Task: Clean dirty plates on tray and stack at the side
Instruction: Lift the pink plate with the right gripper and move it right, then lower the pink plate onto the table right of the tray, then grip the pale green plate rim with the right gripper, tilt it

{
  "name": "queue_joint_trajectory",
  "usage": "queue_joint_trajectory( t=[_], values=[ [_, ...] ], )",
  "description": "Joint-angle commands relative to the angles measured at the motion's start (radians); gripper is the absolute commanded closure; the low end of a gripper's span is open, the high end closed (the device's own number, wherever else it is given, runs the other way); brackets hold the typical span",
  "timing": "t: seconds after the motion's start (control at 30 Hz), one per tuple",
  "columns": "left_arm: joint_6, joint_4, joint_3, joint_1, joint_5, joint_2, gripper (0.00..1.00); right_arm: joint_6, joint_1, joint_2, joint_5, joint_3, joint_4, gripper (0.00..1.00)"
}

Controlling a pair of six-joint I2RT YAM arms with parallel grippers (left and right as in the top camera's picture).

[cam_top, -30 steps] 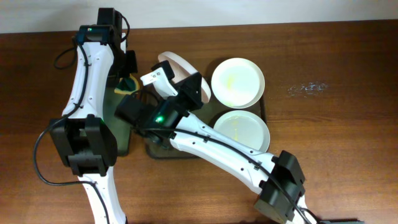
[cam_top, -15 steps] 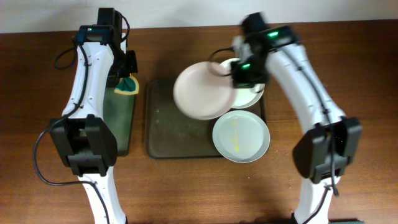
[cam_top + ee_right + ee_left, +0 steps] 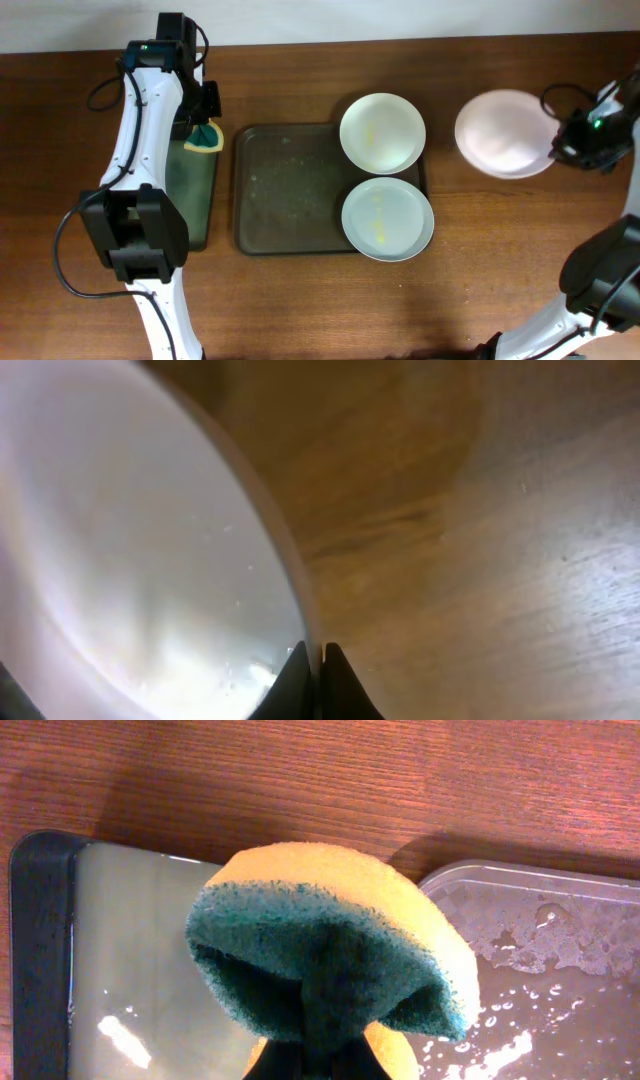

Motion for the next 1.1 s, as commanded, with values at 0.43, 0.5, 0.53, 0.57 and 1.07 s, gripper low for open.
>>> queue_joint_trajectory(
  t=[0.43,0.5,0.53,0.57,1.07],
  values=[
    [-0.012,-0.009,0.008,-0.008,0.010,-0.002,1.00,0.009,0.001,-0.013,0.049,-0.458,0.405,0.60],
    [-0.012,-0.009,0.008,-0.009,0.011,-0.002,1.00,-0.010,0.001,-0.021,0.043,-0.407,0.331,0.60],
    [-0.012,-0.009,0.008,-0.009,0.011,-0.002,1.00,-0.014,0.002,-0.034,0.035,-0.370,0.286,0.60],
    [-0.012,-0.009,0.008,-0.009,0.011,-0.002,1.00,-0.015,0.009,-0.069,0.009,-0.313,0.220,0.60],
    [-0.012,-0.010,0.008,-0.014,0.014,-0.002,1.00,0.054,0.555,-0.223,-0.029,-0.647,0.345,0.62]
  ],
)
